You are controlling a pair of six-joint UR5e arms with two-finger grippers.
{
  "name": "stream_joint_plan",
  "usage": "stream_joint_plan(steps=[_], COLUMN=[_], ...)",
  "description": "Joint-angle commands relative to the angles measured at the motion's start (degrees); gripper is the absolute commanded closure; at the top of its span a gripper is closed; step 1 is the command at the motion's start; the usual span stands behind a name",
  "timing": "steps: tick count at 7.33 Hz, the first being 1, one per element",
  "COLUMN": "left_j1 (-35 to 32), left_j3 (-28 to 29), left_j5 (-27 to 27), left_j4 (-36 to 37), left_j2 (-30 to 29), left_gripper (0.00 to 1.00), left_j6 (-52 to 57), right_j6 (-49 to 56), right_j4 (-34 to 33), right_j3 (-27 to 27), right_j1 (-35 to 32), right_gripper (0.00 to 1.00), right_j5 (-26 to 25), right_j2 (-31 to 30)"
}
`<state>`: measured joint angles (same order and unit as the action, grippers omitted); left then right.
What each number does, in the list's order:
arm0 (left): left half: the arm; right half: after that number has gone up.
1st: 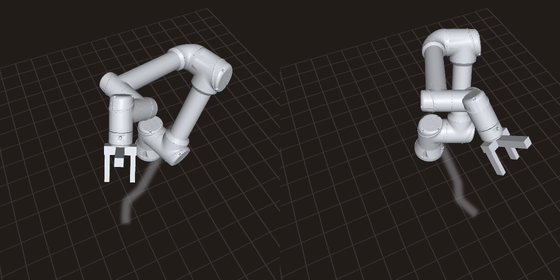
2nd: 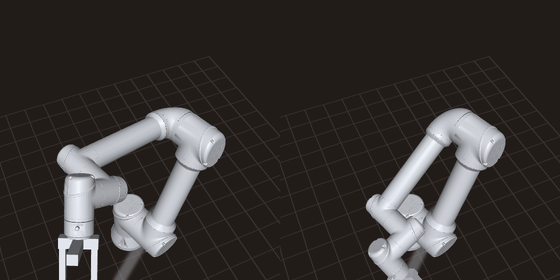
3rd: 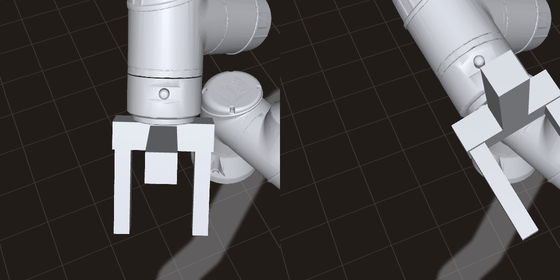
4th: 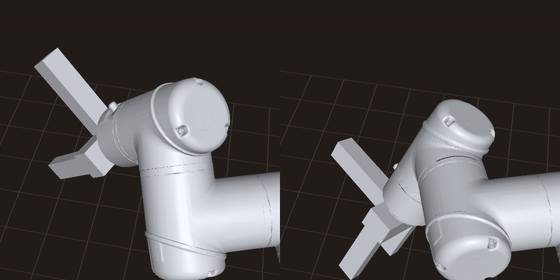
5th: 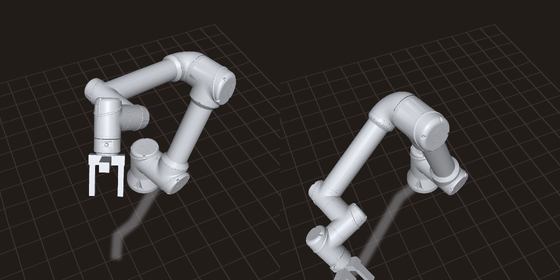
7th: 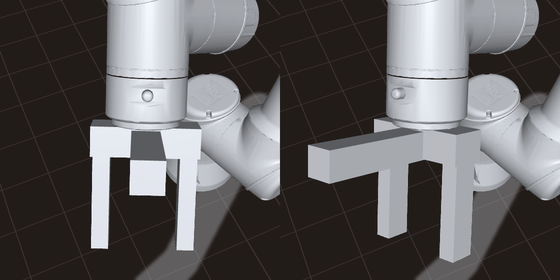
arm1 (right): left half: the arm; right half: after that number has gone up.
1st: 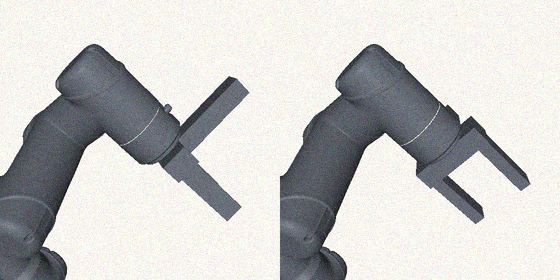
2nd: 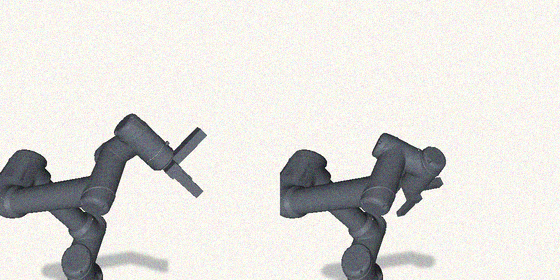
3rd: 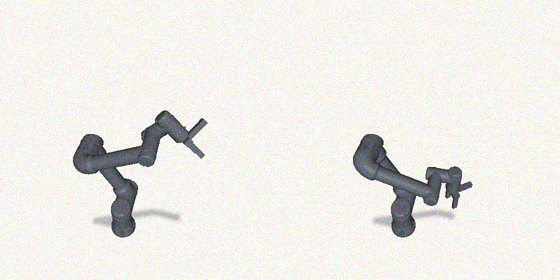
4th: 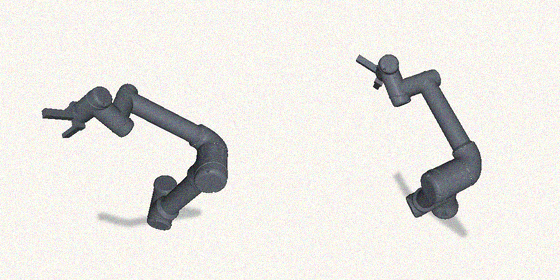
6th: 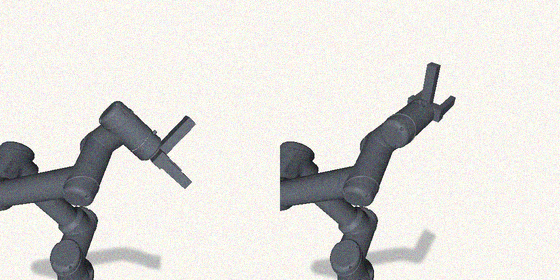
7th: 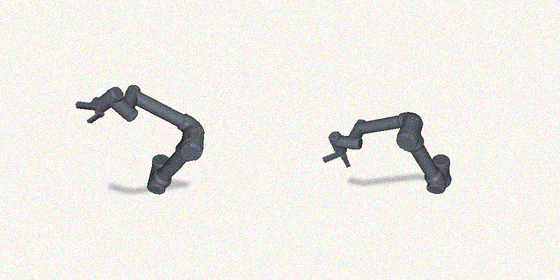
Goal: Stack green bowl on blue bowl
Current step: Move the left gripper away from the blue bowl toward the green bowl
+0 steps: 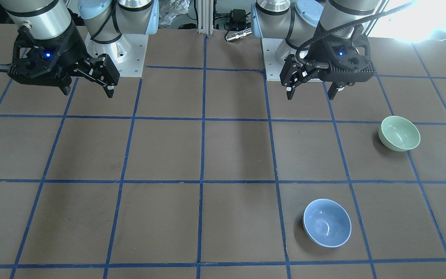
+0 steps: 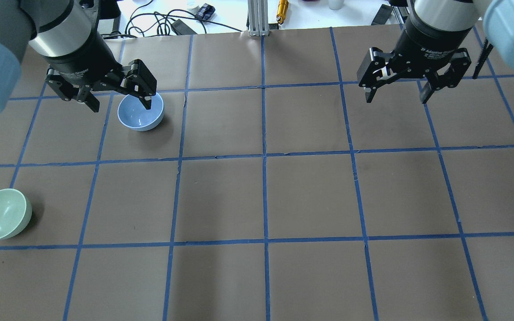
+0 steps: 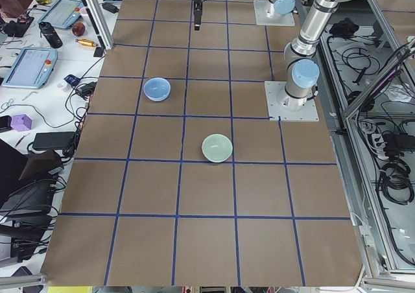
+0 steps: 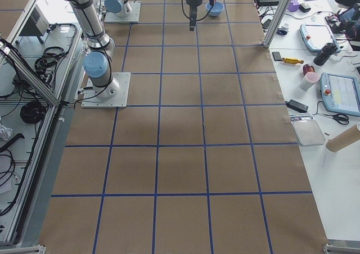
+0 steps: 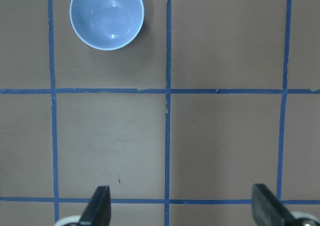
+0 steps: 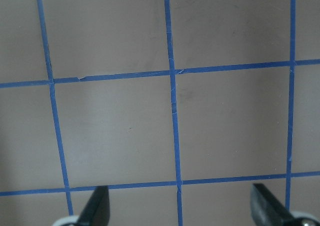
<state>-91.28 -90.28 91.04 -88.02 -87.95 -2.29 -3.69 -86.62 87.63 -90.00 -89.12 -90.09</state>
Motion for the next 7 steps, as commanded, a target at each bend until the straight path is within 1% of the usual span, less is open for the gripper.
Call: stream_joint_plan(steps=[1, 7], left_j1=[0.0, 0.3], left_j3=[0.1, -0.3], left_j5=[0.0, 0.0], left_j4=[0.0, -0.4], left_j2=[0.1, 0.4], left_gripper=[0.00, 0.00], left_j6=[0.0, 0.1], right_j6=[0.0, 0.0], right_j4=[0.0, 0.0], right_j3=[0.0, 0.0], right_j1=[0.0, 0.0], right_gripper=[0.00, 0.00], right_j5=[0.0, 0.0], right_j2=[0.0, 0.0])
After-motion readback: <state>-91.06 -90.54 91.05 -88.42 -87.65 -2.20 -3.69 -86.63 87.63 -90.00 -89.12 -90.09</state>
